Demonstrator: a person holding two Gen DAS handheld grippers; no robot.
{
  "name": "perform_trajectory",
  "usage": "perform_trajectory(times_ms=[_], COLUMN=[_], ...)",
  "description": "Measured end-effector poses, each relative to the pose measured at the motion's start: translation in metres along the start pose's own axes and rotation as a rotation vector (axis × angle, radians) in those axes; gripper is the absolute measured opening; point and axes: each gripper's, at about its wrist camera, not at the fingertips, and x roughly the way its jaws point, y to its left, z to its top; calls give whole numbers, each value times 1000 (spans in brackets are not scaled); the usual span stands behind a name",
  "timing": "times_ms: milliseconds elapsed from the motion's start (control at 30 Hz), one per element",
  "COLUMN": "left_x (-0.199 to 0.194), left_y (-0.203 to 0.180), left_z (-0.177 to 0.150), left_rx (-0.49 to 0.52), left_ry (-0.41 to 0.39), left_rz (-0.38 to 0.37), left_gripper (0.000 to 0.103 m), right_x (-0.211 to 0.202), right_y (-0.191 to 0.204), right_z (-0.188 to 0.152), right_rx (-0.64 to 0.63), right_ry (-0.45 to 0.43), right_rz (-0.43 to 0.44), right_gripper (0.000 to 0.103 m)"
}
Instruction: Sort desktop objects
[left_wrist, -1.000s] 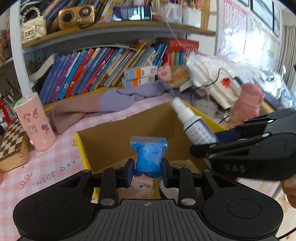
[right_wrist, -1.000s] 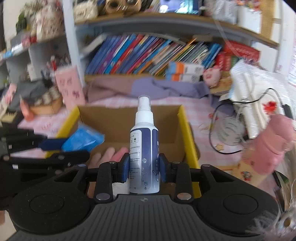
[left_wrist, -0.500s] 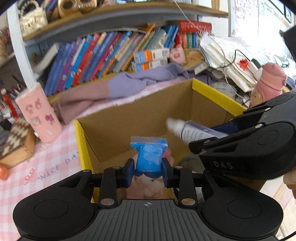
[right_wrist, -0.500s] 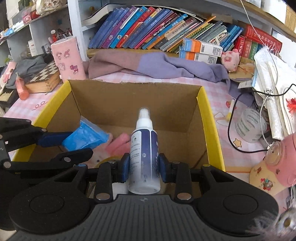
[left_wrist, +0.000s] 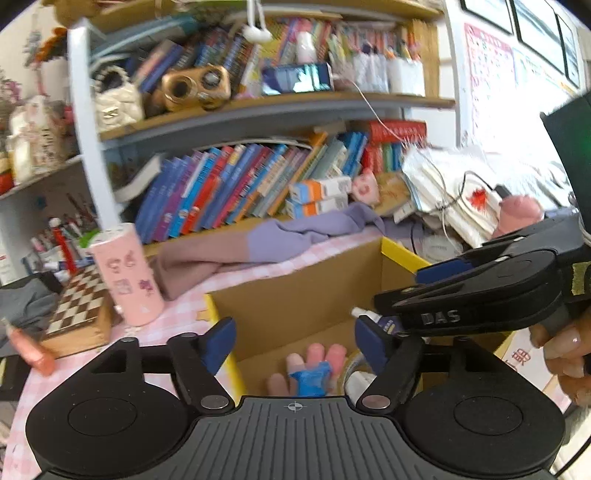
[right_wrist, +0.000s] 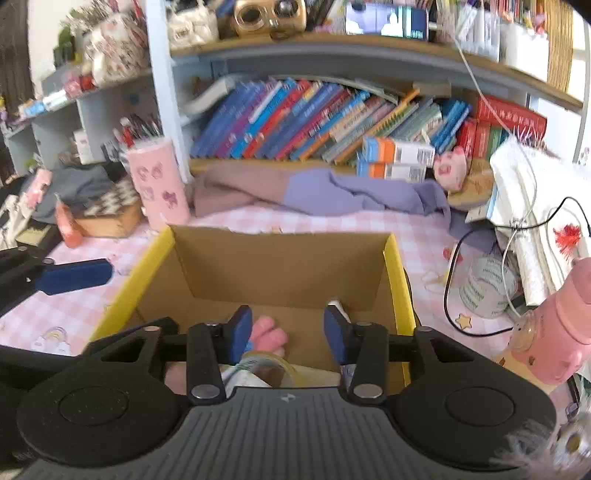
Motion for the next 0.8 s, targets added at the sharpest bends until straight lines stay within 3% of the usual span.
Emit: perform_trajectory(times_ms=[200,367,633,800], left_x=[-38,-71,-115,-141], left_y=[22,42,67,70], left_z=[-16,-35,-73,-100], left_rx=[-23,-64,-155,-194], left_ry=[-4,4,36,30], left_rz=[66,105,146,146], left_gripper=[84,85,86,91], right_x=[-33,-60,-96,-108], right_y=[8,24,65,100], right_z=[-8,-25,-56,-86], right_rx=[-51,-64,-20,-17], right_ry=[-46,-76,-79,-38], right_rz=[-43,-60,-93,-83], right_gripper=[45,47,47,47])
